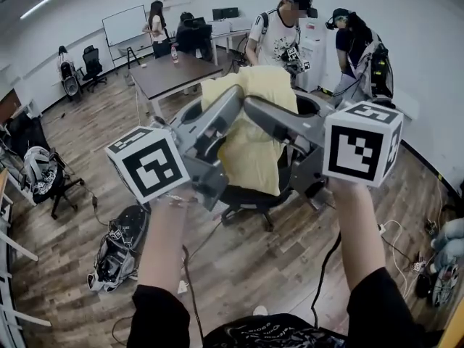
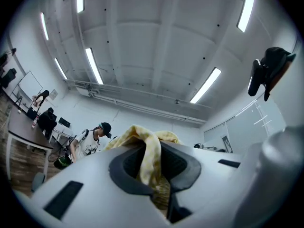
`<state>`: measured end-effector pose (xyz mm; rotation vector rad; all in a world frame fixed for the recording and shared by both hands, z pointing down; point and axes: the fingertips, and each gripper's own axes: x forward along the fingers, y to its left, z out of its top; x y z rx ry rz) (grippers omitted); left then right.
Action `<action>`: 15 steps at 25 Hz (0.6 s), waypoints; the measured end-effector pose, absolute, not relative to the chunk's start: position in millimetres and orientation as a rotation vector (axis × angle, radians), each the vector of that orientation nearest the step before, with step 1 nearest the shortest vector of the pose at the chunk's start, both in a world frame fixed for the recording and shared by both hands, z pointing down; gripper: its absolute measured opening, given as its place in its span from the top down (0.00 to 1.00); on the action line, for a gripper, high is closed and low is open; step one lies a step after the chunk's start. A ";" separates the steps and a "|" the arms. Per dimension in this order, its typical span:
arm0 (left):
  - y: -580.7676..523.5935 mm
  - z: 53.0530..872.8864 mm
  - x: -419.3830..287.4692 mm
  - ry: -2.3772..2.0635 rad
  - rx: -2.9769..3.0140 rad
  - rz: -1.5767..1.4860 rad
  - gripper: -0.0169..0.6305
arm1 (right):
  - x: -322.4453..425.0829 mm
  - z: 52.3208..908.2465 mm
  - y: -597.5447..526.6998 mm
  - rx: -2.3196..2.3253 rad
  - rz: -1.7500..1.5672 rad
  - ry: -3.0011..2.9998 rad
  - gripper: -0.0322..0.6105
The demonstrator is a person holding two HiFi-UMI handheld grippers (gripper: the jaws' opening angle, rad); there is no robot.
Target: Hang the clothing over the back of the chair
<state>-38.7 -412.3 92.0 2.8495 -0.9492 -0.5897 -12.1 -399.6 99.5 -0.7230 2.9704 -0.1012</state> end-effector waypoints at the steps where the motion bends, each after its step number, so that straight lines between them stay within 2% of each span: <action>1: -417.3 86.4 -37.7 -0.966 2.860 -0.585 0.91 | -11.3 94.2 -404.8 -0.717 -0.088 2.969 0.69; 7: -430.0 85.8 -29.1 -0.961 2.857 -0.559 0.91 | -1.3 95.6 -417.7 -0.667 -0.057 2.996 0.69; 11: -443.9 147.9 -30.7 -0.952 2.747 -0.417 0.91 | -3.4 158.8 -431.0 -0.683 -0.265 3.049 0.69; 15: -437.0 188.9 -39.0 -0.945 2.666 -0.422 0.91 | -6.0 201.5 -425.1 -0.604 -0.456 3.055 0.69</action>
